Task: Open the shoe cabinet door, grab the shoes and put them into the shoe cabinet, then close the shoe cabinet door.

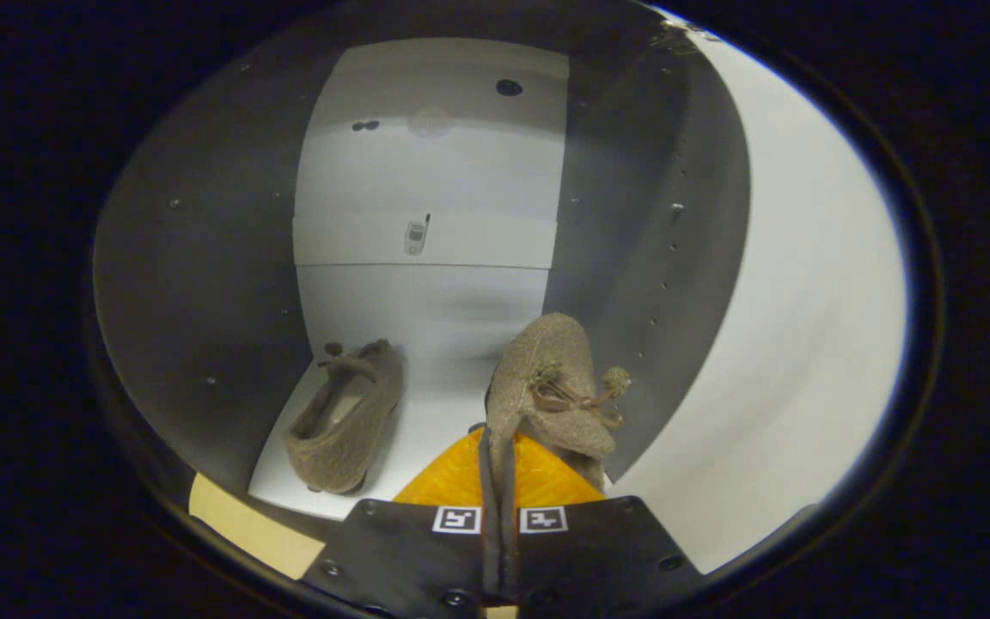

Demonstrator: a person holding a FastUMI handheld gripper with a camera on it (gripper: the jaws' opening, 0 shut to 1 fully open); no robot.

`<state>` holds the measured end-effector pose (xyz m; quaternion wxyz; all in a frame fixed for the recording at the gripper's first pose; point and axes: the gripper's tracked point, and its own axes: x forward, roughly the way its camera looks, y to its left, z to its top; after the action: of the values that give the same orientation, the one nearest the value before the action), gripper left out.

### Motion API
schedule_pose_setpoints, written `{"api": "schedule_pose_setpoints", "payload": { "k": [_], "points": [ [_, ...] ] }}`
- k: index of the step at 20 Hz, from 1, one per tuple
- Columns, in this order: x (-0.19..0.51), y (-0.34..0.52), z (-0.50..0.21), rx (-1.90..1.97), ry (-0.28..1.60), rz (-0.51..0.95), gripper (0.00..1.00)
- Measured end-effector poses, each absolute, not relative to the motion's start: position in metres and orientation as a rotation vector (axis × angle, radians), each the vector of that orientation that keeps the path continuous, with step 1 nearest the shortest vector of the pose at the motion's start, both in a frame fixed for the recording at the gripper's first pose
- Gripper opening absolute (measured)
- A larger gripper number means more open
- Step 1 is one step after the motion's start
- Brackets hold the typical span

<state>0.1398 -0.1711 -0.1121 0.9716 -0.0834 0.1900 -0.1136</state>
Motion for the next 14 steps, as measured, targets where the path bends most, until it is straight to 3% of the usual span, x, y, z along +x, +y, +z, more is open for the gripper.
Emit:
{"api": "schedule_pose_setpoints", "payload": {
  "k": [14],
  "points": [
    [0.242, -0.17, -0.151, -0.197, 0.47, -0.135, 0.02]
  ]
}}
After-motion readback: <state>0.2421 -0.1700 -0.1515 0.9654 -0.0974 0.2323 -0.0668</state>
